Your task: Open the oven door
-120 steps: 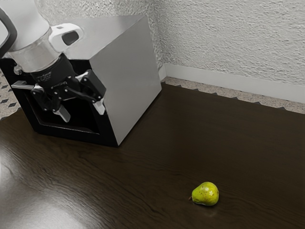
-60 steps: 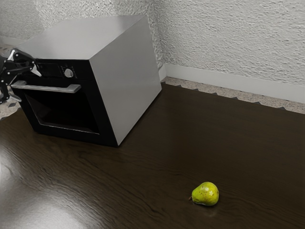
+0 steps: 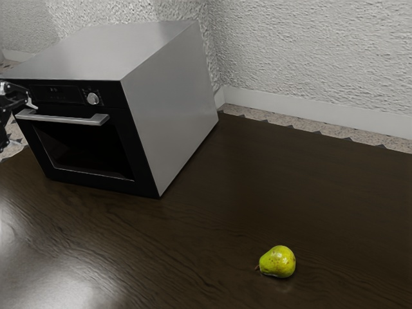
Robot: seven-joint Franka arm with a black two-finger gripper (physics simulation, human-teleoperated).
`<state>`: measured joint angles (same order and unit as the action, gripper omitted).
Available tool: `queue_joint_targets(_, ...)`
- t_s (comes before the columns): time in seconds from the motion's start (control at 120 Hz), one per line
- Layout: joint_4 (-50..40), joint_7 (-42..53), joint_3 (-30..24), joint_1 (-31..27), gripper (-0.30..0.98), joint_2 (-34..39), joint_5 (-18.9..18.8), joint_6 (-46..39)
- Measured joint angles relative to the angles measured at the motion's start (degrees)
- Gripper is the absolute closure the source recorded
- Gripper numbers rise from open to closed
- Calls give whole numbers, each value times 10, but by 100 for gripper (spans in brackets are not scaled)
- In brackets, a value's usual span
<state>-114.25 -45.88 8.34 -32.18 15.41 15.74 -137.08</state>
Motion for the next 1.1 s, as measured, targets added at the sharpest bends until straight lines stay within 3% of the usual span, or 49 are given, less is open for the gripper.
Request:
queue_joint_targets(0.633,29,-34,-4,4,0,-87,1,-92)
queue_joint_targets(1.1,12,-44,-5,16,0,-105,5,-123)
